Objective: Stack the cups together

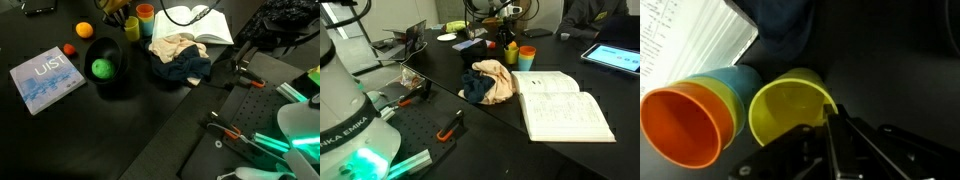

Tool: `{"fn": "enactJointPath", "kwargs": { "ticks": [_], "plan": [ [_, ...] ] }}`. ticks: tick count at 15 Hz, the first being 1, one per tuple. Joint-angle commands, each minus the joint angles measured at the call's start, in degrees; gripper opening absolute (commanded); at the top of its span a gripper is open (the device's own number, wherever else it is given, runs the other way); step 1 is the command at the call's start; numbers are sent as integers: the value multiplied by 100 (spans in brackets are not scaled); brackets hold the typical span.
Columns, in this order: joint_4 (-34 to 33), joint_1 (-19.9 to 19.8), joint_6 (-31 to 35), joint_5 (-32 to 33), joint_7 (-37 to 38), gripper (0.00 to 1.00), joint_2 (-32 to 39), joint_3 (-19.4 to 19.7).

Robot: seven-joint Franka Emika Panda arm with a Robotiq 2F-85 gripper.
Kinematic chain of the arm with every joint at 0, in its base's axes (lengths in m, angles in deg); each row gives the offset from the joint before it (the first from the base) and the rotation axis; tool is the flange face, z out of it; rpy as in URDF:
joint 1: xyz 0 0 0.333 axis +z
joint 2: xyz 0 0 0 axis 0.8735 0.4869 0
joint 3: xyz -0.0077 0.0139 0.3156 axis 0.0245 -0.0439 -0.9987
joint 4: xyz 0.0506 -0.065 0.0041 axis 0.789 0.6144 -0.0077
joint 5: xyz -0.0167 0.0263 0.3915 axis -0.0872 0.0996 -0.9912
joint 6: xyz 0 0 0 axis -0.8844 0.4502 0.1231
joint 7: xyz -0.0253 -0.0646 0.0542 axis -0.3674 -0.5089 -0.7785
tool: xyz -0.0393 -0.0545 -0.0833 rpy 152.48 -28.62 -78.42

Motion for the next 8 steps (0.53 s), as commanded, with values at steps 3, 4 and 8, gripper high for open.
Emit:
{"fn": "enactJointPath", "kwargs": {
  "ticks": [3,4,8],
  "plan": [
    [-701,-274,-425,-507,-31,4,-77,-127],
    [-848,-265,-538,-451,-17,5,-74,-62],
    [-1387,-302,-1049,-265,74,5,-130,177]
  ]
}}
